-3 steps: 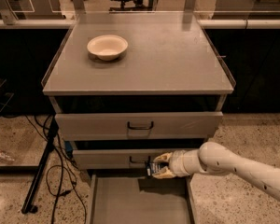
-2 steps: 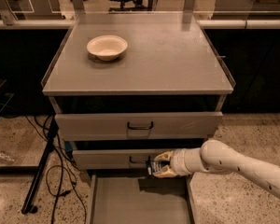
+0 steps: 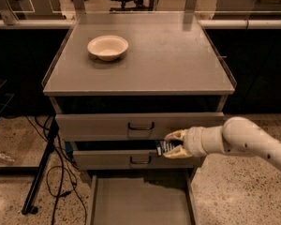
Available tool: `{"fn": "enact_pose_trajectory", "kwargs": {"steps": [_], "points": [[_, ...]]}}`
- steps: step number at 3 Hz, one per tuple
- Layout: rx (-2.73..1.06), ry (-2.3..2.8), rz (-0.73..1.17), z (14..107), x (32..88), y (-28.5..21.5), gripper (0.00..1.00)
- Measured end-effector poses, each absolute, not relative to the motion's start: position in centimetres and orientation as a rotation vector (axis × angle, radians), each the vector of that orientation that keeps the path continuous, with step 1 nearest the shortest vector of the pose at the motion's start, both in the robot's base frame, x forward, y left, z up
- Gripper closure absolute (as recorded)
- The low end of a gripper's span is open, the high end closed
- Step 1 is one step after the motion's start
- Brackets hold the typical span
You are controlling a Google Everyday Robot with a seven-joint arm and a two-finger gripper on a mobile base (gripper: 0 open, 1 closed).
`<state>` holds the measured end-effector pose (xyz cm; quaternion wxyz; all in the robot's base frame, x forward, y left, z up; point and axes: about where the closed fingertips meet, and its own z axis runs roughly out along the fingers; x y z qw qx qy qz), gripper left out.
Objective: Pick rxbar blueberry from bottom drawer and place on counter
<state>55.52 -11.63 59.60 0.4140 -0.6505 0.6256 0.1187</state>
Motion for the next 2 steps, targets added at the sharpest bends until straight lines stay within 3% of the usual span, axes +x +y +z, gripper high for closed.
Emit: {"fn": "enact_pose_trajectory", "kwargs": {"steps": [2], "points": [[-1.624, 1.522, 0.200, 69.5, 56.7, -14.8, 1.00]]}}
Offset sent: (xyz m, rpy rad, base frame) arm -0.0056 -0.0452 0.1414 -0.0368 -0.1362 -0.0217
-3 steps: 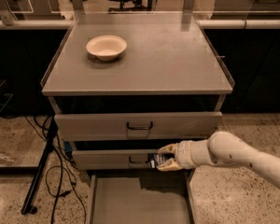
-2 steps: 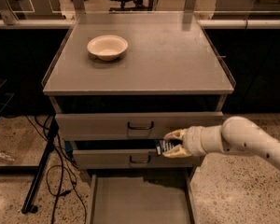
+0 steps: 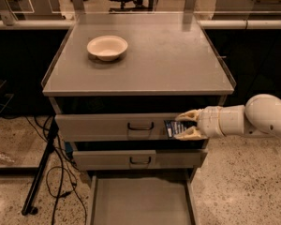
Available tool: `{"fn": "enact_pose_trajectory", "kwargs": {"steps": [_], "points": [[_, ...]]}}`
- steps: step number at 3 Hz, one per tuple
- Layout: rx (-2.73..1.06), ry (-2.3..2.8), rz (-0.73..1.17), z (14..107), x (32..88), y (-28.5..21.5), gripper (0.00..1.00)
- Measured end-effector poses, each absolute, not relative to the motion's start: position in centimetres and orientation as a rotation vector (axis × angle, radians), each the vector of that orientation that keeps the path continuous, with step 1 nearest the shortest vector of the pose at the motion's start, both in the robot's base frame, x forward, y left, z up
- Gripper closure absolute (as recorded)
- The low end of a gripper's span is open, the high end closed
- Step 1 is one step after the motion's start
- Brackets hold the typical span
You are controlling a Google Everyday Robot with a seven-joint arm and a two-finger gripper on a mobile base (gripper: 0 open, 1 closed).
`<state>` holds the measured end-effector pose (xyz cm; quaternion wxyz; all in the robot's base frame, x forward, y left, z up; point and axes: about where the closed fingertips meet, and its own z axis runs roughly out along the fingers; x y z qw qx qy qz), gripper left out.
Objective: Pick rxbar blueberry from bottom drawer and place on counter
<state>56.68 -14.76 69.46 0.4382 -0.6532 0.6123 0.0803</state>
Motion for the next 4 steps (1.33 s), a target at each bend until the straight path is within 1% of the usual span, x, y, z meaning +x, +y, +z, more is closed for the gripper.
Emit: {"fn": "enact_pose_trajectory", "kwargs": {"steps": [1, 2, 3, 4], "points": [[-1.646, 1.489, 0.170, 71.4, 52.0, -14.9, 1.00], [-1.646, 1.489, 0.169, 71.4, 52.0, -14.9, 1.00], [-1.644, 1.472, 0.107, 73.4, 53.2, -14.8, 1.00], [-1.642, 1.452, 0.060, 76.7, 55.7, -15.2, 1.00]]}}
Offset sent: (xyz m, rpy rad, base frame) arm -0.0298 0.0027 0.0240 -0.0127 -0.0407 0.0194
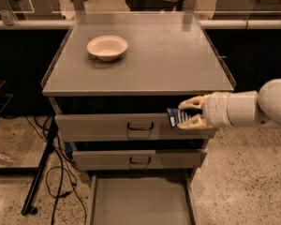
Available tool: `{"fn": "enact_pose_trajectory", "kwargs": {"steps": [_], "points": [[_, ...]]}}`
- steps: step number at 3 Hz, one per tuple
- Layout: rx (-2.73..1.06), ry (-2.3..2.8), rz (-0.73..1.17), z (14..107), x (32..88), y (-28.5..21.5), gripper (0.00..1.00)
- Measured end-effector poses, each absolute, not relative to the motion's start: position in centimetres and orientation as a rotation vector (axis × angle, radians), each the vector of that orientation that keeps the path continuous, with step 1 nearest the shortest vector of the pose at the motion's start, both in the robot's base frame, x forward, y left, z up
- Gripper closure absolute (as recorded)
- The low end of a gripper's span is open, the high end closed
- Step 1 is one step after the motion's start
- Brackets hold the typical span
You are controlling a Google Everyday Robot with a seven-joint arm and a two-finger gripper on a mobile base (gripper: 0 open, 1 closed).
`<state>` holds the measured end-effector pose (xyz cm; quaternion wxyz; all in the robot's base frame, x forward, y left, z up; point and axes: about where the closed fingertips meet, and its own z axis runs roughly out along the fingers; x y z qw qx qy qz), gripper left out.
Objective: Pick rxbar blueberry from bottom drawer and place on counter
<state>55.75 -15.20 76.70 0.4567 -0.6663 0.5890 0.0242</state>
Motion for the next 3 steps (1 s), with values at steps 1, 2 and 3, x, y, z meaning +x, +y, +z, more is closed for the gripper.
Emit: {"fn": "enact_pose_trajectory", "kwargs": {"steps": [1, 2, 3], "points": [[-1.648, 1.400, -0.051, 82.0, 57.9, -15.2, 1.00], [-1.660, 1.384, -0.054, 82.6, 58.6, -14.7, 1.00], [-1.715, 1.353, -0.052, 84.5, 61.7, -13.9, 1.00]]}}
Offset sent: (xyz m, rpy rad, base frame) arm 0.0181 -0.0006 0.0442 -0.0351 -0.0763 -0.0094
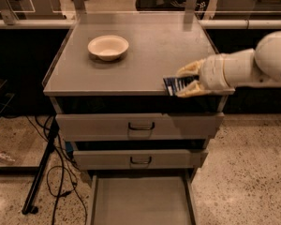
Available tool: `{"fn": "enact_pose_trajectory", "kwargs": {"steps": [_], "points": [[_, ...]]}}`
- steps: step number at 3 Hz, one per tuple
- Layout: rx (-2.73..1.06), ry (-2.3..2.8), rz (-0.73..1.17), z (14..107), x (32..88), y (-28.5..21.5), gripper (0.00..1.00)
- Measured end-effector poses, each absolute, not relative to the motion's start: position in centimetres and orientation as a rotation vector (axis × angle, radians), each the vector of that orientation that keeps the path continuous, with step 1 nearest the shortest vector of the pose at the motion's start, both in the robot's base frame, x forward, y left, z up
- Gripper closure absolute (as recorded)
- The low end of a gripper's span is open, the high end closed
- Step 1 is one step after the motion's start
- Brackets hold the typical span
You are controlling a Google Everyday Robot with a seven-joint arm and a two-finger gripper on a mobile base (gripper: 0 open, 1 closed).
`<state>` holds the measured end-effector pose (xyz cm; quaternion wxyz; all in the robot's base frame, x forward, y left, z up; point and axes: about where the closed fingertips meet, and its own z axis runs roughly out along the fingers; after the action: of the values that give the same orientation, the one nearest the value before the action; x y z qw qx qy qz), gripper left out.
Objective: Pick rxbar blueberry from bottom drawer and place on counter
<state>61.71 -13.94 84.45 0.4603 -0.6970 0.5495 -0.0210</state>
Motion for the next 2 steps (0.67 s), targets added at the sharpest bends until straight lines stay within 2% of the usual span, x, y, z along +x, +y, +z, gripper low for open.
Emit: {"fn": "enact_pose_trajectory", "kwargs": {"steps": [1, 2], "points": [[-1.831, 1.272, -0.033, 89.0, 66.4, -10.4, 1.00], [-1.820, 1.234, -0.042, 90.9, 66.9, -9.2, 1.00]]}}
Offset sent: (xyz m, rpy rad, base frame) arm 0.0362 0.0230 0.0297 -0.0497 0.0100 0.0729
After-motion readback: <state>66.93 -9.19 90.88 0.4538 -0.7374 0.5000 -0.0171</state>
